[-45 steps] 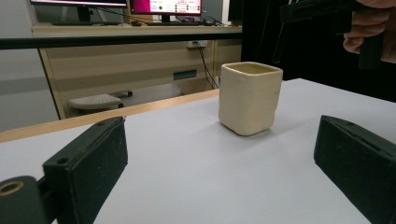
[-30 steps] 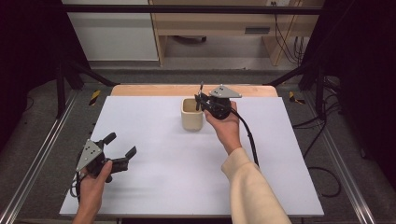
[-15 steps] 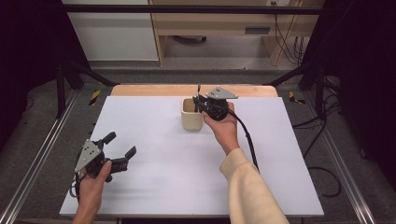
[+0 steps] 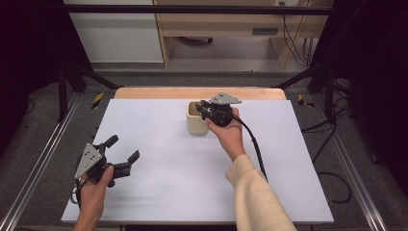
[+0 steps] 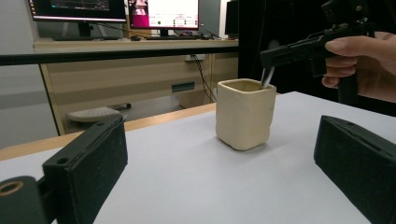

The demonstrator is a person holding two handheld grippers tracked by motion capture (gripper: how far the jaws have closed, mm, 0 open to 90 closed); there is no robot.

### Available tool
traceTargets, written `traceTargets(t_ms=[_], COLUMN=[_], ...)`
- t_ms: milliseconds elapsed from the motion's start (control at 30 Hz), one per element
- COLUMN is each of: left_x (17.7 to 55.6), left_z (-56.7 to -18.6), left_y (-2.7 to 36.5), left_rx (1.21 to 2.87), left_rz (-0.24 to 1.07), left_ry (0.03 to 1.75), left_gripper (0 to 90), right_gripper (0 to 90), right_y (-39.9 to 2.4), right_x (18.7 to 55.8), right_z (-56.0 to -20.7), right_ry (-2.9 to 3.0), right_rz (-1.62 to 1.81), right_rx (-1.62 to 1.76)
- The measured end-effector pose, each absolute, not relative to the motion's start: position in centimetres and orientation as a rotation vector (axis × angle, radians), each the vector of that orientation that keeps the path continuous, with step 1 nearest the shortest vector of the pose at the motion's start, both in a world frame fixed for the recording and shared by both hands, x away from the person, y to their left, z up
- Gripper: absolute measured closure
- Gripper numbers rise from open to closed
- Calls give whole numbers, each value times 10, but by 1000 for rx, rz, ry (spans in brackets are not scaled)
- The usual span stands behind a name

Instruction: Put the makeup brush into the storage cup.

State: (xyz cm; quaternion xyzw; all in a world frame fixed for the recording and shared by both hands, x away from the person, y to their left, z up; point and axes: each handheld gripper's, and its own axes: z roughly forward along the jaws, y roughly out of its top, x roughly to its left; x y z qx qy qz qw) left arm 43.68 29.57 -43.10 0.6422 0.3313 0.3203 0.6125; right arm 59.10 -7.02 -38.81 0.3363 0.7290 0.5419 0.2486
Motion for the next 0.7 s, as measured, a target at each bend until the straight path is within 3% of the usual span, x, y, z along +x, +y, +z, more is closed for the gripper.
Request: traceTargets(t_ms=[533, 700], left_x=[438, 439], left_z=[-433, -435], left_y=[296, 295], left_rx=[1492, 1504], left_rz=[746, 748], left_ry=[767, 763], left_gripper=[23, 22], right_gripper=[550, 467], right_y=[-95, -106], right_x=[571, 564], right_z=[-375, -374], right_ry=[1949, 1905], right_rz=[1534, 1548], right_rx=[928, 956])
